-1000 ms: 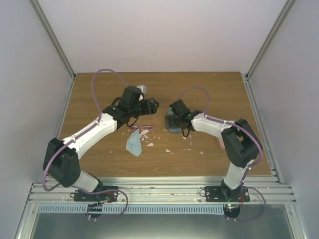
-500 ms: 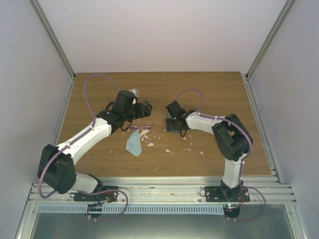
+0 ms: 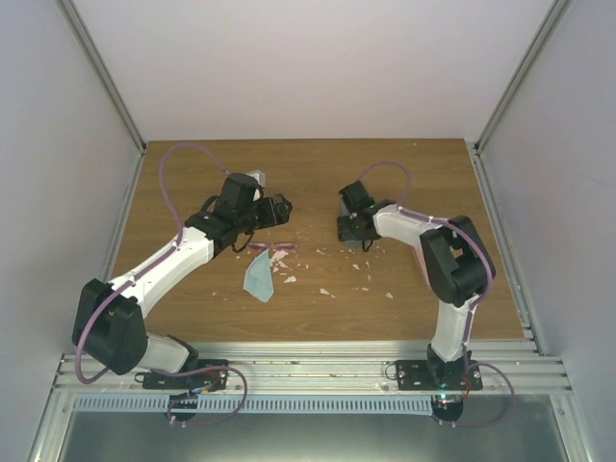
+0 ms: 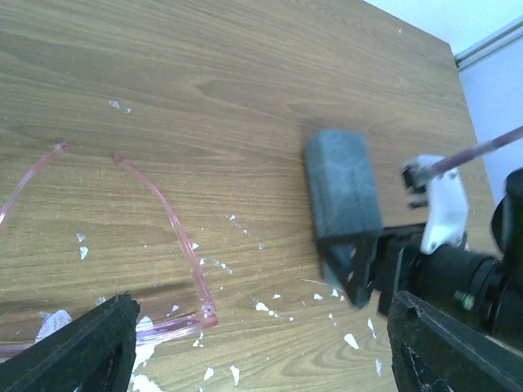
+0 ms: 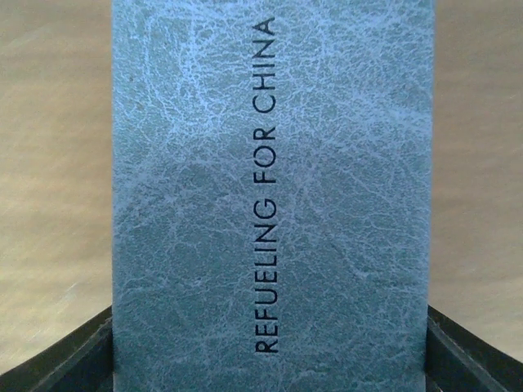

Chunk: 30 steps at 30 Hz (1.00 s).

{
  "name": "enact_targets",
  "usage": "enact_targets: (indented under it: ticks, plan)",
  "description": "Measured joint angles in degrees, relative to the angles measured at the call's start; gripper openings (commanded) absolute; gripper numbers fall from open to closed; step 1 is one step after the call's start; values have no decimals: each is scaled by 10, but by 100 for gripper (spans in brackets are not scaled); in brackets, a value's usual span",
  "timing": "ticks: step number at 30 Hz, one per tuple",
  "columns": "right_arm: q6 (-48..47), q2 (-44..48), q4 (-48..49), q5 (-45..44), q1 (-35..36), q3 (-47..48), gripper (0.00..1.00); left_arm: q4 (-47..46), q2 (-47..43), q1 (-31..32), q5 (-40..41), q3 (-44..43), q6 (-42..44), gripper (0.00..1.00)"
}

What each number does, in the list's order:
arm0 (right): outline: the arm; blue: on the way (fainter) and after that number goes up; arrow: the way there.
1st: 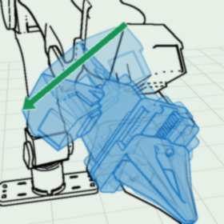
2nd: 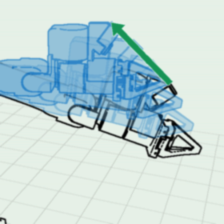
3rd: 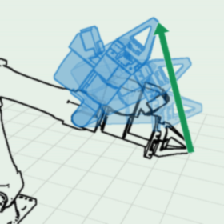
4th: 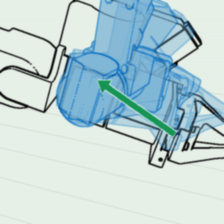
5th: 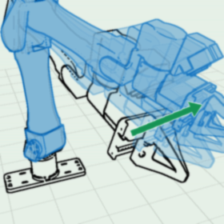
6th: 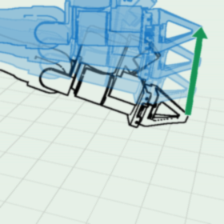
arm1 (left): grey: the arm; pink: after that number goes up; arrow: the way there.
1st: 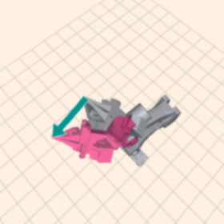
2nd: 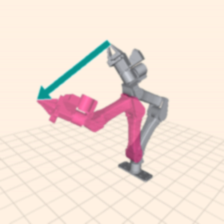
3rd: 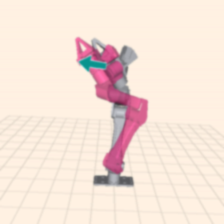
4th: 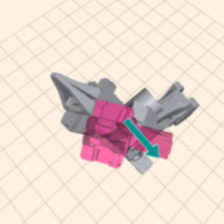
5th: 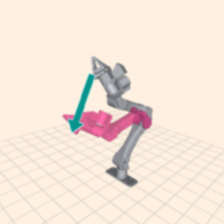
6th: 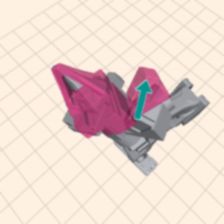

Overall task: Organize the sunglasses
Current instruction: Move the sunglasses case at the center of the board.

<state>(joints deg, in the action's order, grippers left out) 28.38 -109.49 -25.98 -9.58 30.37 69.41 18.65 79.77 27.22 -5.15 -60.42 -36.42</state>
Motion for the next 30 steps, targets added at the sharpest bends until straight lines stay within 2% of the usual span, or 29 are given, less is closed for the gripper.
enact_targets:
  ticks: [5,11,16,18,21,22,30]
  plan:
    - [-54,-10,11,5,-91,30,62,0,1,0,-6,0,0,83]
    - [-121,-57,37,31,-149,89,67,0,15,0,-17,0,0,83]
    - [-147,-85,40,43,-167,110,71,0,23,-2,-24,0,0,83]
    - [-151,-89,37,50,-169,110,79,0,23,-2,-26,0,0,83]
    - [-151,-90,37,59,-169,111,97,0,23,-3,-29,0,0,83]
    - [-148,-90,36,60,-169,112,99,0,23,-3,-31,0,0,83]
    - [-120,-53,33,67,-171,90,100,-1,23,-3,-47,0,9,85]
